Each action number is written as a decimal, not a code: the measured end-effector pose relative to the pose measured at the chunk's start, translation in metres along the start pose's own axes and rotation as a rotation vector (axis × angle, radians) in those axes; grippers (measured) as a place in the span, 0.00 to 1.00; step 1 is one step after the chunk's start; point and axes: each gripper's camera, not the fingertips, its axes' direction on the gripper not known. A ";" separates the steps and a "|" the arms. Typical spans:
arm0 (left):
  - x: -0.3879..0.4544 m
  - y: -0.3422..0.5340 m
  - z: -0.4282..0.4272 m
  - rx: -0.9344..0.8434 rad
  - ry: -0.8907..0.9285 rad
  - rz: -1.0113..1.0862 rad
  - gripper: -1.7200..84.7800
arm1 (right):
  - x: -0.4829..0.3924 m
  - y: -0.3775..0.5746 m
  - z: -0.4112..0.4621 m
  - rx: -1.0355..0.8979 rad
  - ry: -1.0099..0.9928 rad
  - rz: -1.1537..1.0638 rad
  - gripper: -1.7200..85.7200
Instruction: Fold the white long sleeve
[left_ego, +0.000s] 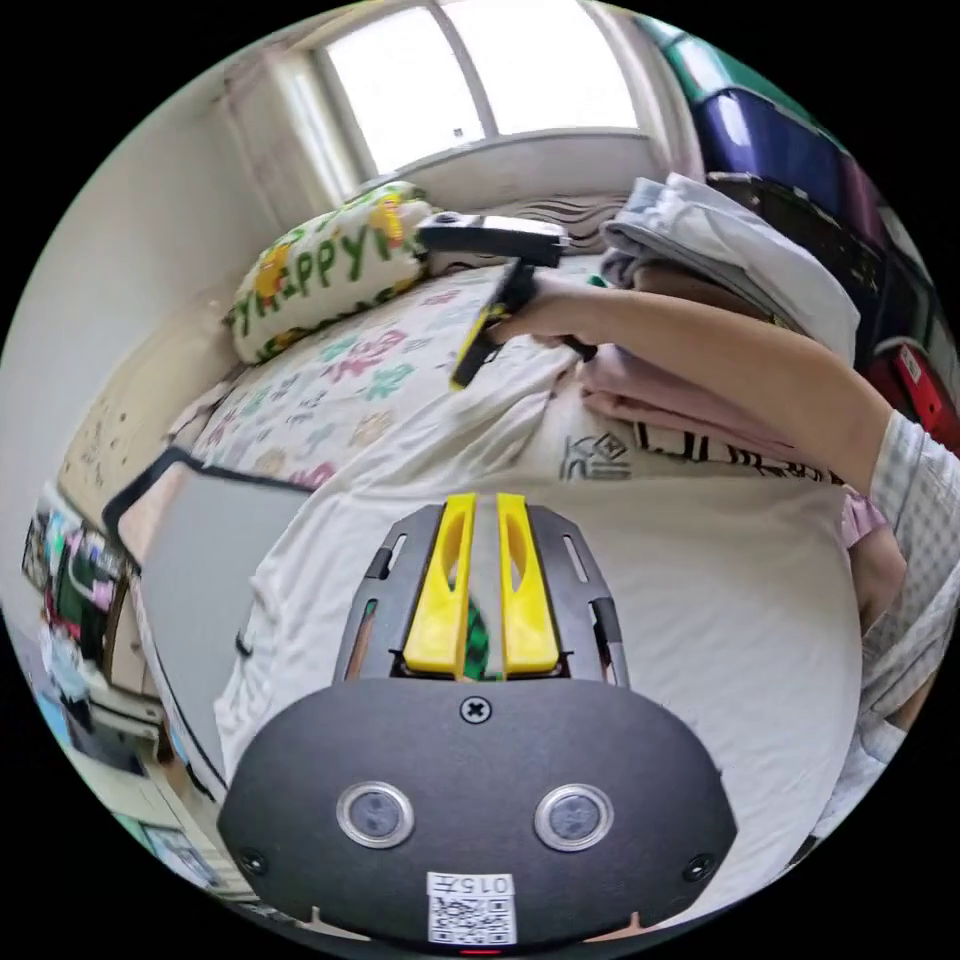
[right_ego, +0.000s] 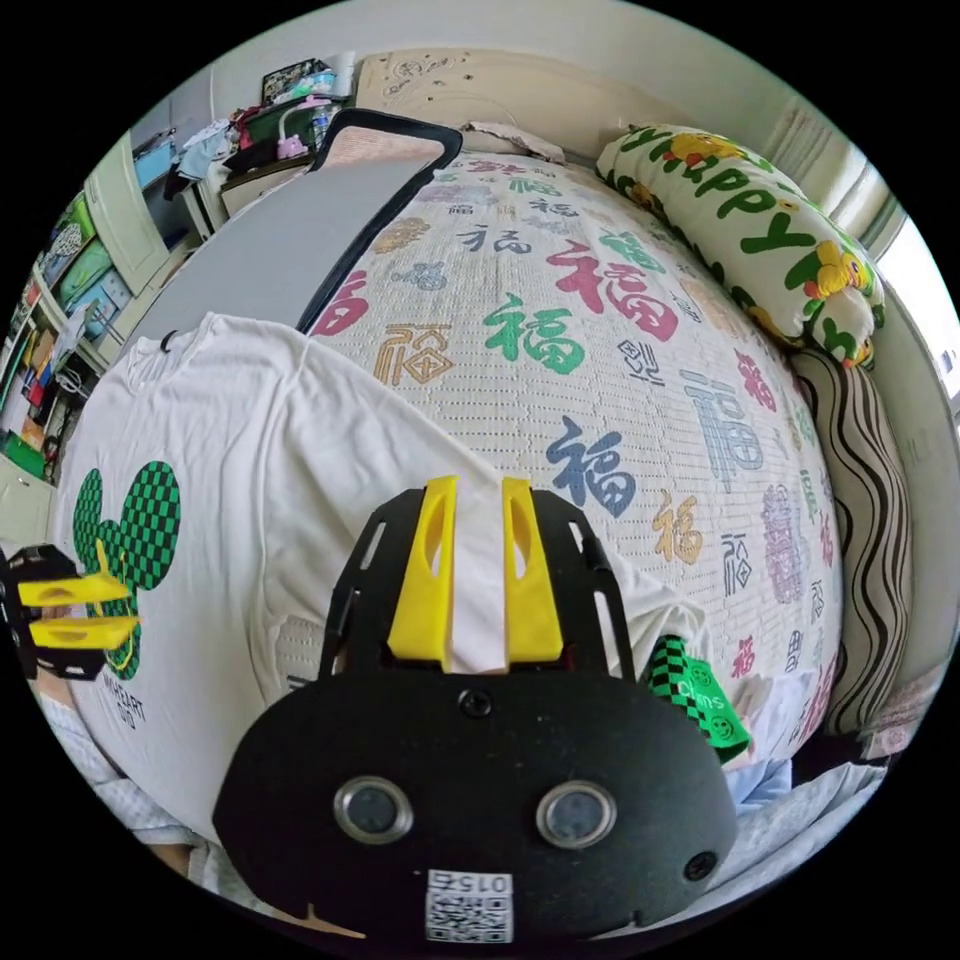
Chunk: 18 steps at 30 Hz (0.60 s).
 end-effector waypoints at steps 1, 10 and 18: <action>0.007 -0.022 0.020 -0.018 -0.002 0.023 0.03 | -0.001 -0.003 0.002 -0.033 0.026 -0.010 0.12; -0.001 -0.059 0.090 -0.179 0.010 0.043 0.02 | 0.007 -0.002 -0.007 -0.004 0.129 -0.028 0.02; -0.026 -0.053 0.083 -0.183 0.172 0.063 0.02 | 0.013 0.006 -0.032 0.059 0.256 0.033 0.03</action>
